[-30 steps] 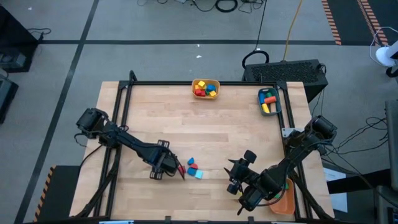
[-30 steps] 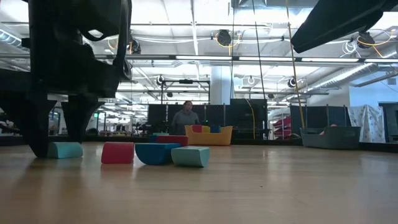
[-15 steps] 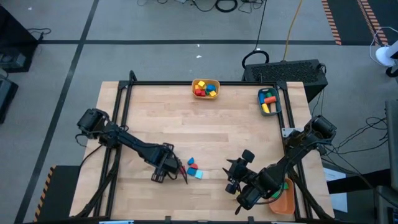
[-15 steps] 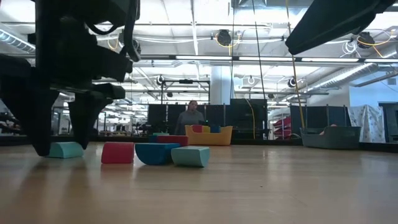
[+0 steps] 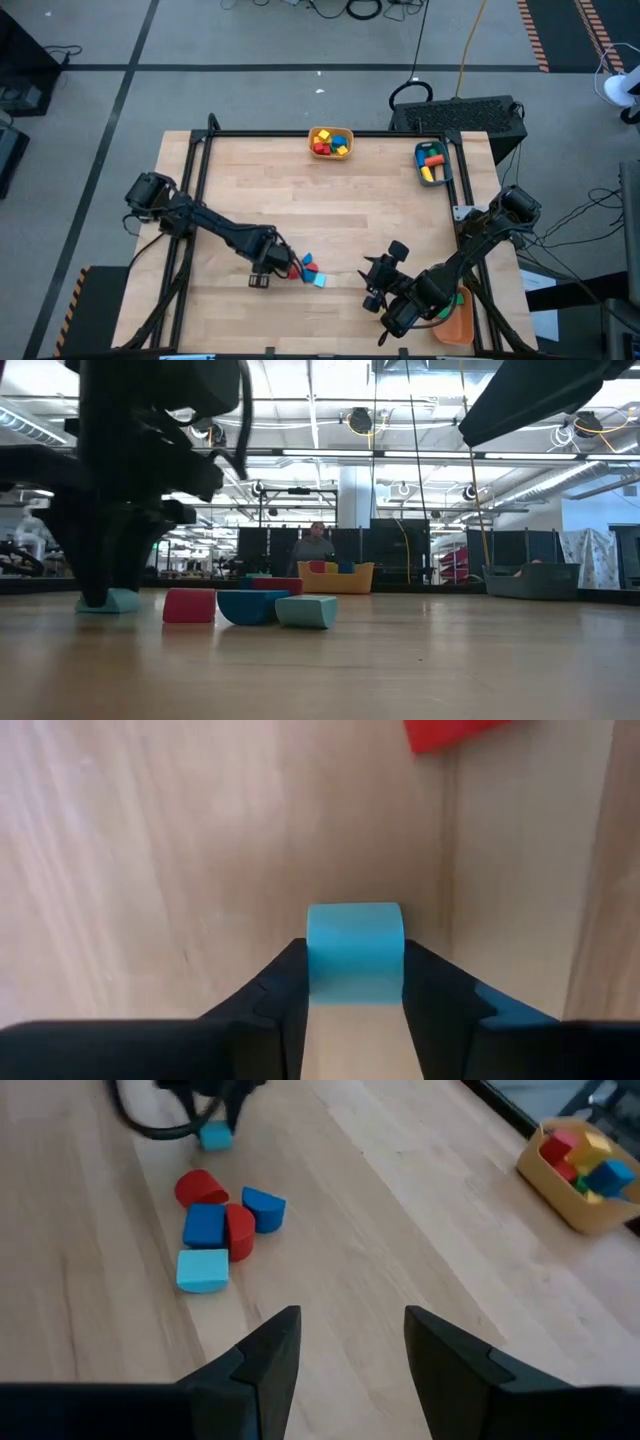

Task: Sort blocks by size
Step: Put the light blue half circle block into the orange bin, then put the red half circle block into the orange bin

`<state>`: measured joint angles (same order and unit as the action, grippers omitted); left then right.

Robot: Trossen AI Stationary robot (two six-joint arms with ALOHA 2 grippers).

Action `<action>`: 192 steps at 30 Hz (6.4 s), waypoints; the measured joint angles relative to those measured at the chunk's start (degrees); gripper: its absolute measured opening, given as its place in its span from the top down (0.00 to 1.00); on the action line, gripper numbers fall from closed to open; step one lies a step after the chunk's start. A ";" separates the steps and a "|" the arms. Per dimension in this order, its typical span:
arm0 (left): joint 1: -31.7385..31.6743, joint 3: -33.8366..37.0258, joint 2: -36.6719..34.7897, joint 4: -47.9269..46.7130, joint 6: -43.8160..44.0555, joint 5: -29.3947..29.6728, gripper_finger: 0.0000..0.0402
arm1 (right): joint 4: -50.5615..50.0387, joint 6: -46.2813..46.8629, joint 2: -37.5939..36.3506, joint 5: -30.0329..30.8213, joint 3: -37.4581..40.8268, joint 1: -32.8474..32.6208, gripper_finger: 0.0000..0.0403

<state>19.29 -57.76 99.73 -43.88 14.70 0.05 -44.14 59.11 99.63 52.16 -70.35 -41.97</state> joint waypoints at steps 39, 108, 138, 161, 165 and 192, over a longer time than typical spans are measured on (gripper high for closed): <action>-8.42 -11.30 -3.11 25.53 -9.20 -23.85 0.68 | 43.17 -73.11 7.35 -12.23 -0.04 10.75 0.59; -2.72 -11.30 -3.11 11.97 -3.05 4.97 0.43 | -11.77 6.60 2.89 -19.72 -0.03 -15.81 0.86; -2.72 -11.26 -3.09 13.55 -1.50 12.22 0.43 | -29.72 22.42 2.80 -51.10 -10.08 -23.58 0.86; -1.51 -8.40 -3.09 16.59 0.47 12.70 0.43 | -21.47 37.80 2.89 -49.05 -4.33 -30.15 0.86; -1.14 -6.47 -3.08 16.39 3.80 14.33 0.43 | -20.57 40.22 2.89 -49.24 -2.85 -29.78 0.85; 7.93 -1.60 -3.06 16.85 7.91 27.15 0.43 | -39.59 40.44 2.89 -37.31 -9.16 -25.31 0.72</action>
<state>27.23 -59.36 96.66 -27.03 22.61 27.20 -83.73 99.54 102.52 14.85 -79.50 -67.29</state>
